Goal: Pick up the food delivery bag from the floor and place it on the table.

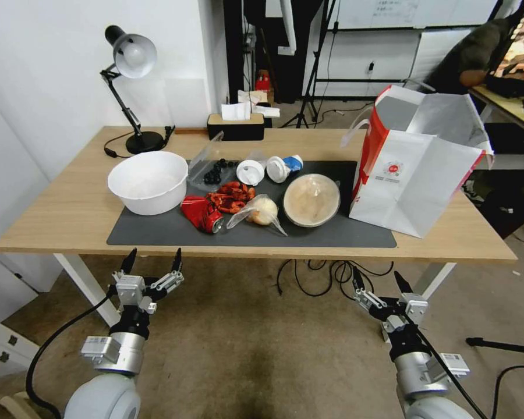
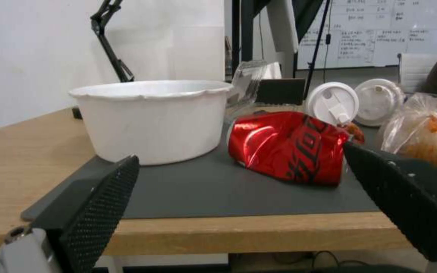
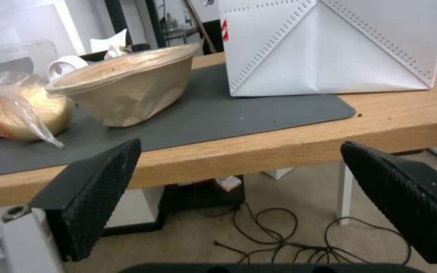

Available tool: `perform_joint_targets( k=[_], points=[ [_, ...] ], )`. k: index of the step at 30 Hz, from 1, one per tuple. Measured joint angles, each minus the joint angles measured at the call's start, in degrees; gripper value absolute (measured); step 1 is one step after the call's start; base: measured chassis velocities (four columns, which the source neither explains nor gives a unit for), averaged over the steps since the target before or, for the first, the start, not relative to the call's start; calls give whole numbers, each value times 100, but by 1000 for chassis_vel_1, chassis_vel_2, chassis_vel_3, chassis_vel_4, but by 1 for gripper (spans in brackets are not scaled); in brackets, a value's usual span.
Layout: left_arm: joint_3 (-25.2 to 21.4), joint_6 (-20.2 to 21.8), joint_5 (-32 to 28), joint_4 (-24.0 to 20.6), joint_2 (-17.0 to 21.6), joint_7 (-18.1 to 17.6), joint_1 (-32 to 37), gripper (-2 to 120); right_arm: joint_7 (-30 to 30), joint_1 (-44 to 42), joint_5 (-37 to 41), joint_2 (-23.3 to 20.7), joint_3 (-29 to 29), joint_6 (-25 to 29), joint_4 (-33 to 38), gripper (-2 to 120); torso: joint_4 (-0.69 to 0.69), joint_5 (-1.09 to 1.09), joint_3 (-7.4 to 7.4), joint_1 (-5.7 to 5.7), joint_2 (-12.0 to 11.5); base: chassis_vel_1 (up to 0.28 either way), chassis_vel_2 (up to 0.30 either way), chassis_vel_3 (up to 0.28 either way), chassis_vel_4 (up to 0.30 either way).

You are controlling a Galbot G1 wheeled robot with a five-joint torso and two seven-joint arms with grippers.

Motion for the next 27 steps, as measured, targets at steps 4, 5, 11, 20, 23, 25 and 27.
perform_joint_targets(
  k=[4,5,11,20,23,25,27],
  points=[
    [0,-1,0,-1,0,1,0,100,1,0,0,0,0,0,1,100,0,0,0,0,0,0,0,0,0],
    [0,-1,0,-2,0,1,0,100,1,0,0,0,0,1,1,100,0,0,0,0,0,0,0,0,0],
    [0,-1,-1,-2,0,3,-1,100,4,0,0,0,0,3,1,100,0,0,0,0,0,0,0,0,0],
    [0,-2,-1,-3,0,3,0,100,5,0,0,0,0,3,1,100,0,0,0,0,0,0,0,0,0],
    [0,-1,-1,-3,0,3,-1,100,5,0,0,0,1,3,1,100,0,0,0,0,0,0,0,0,0],
    [0,-1,0,-2,-1,3,-1,100,5,0,0,0,0,3,1,100,0,0,0,0,0,0,0,0,0],
    [0,-1,0,-2,-1,3,-1,100,5,0,1,0,0,3,1,100,0,0,0,0,0,0,0,0,0]
  ],
)
